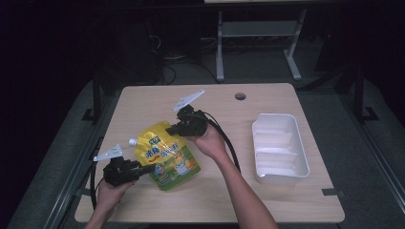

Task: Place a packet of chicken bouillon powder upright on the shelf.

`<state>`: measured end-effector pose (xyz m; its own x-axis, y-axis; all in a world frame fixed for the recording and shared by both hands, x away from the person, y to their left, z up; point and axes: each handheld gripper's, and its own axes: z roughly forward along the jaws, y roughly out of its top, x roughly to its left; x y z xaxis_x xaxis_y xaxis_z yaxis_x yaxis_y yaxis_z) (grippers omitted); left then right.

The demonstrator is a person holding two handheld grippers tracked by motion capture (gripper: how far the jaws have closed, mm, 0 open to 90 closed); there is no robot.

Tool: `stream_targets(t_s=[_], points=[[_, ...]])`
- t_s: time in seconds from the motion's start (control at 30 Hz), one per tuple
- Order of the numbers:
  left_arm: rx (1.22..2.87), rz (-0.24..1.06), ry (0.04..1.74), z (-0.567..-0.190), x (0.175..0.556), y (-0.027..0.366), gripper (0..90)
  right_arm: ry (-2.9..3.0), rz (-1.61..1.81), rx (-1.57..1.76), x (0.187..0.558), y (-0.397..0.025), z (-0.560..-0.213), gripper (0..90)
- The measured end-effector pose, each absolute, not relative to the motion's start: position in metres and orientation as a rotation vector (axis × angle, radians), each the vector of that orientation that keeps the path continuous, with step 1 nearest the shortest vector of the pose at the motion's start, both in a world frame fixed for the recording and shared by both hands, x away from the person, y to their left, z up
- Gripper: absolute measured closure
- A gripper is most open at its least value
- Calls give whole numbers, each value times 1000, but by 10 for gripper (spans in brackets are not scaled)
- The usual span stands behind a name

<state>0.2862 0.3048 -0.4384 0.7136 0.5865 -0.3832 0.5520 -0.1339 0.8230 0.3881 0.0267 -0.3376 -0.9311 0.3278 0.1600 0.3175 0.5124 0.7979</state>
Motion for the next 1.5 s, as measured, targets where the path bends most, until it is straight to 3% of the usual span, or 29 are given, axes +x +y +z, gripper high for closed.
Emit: stream_targets(t_s=[0.17, 0.33, 0.9, 1.1, 1.5], points=[[1782, 62, 859, -432, 282, 304, 787, 2696, 1507, 581, 378, 14, -332, 896], [1787, 57, 834, -429, 281, 304, 828, 2694, 1513, 551, 371, 9, -329, 896], [1878, 159, 746, -416, 273, 297, 850, 2736, 1558, 519, 358, -15, -336, 872], [1905, 178, 716, -414, 271, 290, 856, 2781, 1515, 539, 359, -19, -340, 767], [1940, 200, 664, -412, 268, 286, 857, 2840, 1469, 511, 366, -10, -347, 679]])
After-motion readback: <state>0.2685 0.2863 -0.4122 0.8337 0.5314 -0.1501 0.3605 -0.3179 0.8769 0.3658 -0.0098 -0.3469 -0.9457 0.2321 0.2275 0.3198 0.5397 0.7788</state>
